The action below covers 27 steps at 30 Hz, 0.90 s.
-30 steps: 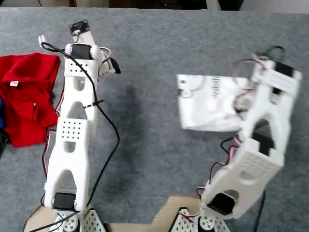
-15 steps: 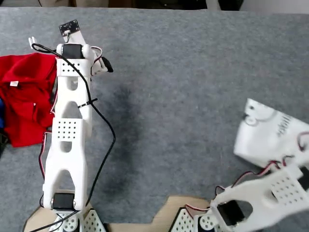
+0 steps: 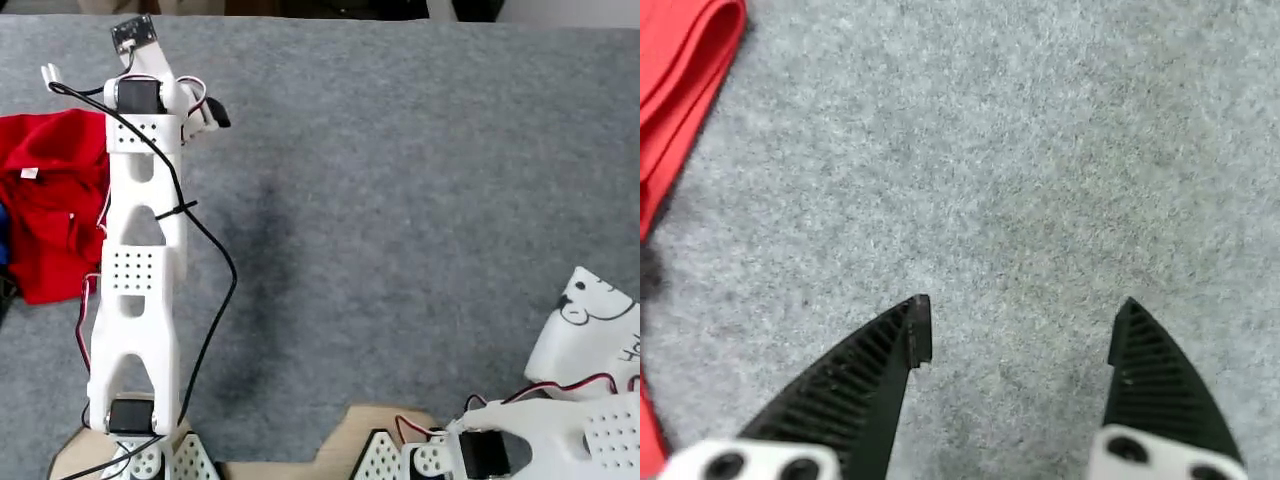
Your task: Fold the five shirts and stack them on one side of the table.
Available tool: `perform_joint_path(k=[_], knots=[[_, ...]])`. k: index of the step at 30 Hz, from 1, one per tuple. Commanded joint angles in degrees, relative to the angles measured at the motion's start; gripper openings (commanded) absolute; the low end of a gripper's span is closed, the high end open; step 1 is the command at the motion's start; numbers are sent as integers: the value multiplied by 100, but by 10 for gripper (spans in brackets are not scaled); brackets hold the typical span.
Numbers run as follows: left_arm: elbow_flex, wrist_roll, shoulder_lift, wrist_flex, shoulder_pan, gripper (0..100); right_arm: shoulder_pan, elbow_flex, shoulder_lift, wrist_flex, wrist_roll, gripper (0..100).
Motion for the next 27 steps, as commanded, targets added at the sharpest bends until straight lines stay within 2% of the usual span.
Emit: perform_joint_path(k=[1,7,10,16,21,27], knots=[[-229,-396,-409,53,-141,253,171,-295,-286,220,202,109],[-229,-484,-734,53,-730,253,145,-435,-734,527,598,303],[-229,-545,-971,53,-1169,250,48,-453,-1103,738,677,366],[-229,-1169,-1385,53,-2505,203,-242,-400,-1991,1196,668,376],[-185,-1600,-1209,9,-3824,230,-787,-391,-2615,1433,448,376],[-167,-2031,-567,-747,-5002,243,-1604,-382,-3512,1451,-79,376]])
